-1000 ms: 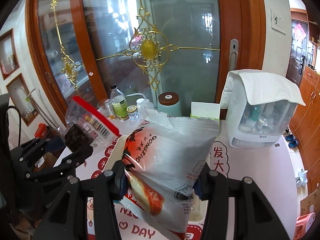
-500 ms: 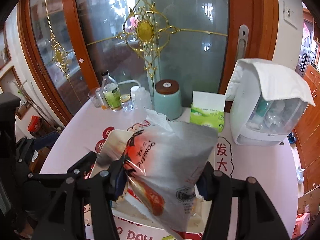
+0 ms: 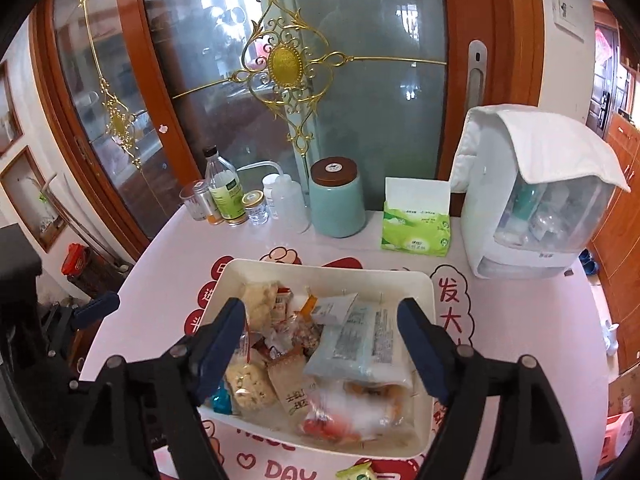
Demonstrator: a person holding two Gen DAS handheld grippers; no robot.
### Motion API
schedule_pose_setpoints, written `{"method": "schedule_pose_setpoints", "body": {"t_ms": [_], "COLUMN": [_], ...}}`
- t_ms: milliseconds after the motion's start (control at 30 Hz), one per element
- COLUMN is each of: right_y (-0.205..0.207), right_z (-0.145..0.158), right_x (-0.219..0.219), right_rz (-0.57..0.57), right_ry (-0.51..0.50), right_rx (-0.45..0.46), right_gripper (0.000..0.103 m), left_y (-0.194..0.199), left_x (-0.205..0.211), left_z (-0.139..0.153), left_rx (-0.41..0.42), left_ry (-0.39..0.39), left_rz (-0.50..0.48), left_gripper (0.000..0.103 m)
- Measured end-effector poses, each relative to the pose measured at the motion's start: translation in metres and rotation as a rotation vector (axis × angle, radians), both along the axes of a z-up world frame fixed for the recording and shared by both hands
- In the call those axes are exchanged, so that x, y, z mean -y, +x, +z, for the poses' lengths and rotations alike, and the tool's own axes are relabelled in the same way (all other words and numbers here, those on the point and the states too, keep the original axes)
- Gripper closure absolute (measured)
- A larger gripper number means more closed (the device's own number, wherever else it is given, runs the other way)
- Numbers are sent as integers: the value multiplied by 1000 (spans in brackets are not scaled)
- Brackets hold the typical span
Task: Organize snacks
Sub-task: 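Carry both packs over the white tray and open both tools to drop them, then move both tools back from the tray to the last snacks on the table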
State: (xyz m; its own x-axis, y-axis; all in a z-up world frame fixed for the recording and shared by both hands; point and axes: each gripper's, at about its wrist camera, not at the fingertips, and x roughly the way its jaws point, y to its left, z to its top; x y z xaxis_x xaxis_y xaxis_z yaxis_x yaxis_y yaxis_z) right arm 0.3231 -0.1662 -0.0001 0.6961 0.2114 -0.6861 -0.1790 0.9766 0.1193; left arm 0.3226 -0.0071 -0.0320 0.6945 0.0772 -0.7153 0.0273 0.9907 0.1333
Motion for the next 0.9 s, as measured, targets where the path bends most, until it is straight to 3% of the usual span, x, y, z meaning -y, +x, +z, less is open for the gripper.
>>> {"method": "schedule_pose_setpoints", "body": {"t_ms": [333, 533, 733, 900], "right_y": [-37, -76, -130, -171], "right_z": [9, 11, -5, -45], "right_x": [-2, 11, 34, 60], "right_rz": [36, 18, -24, -79], "right_ry": [-17, -34, -79, -106], "right_rx": [8, 14, 5, -47], "right_gripper": [24, 24, 24, 24], "left_y": [-29, -58, -97, -121], "left_x": [14, 34, 59, 80], "left_z": [15, 13, -19, -60], "left_rx": [21, 13, -41, -110], "left_ry": [-9, -26, -39, -33], "left_rz": [-39, -115, -239, -329], "left_gripper": [8, 8, 8, 8]}}
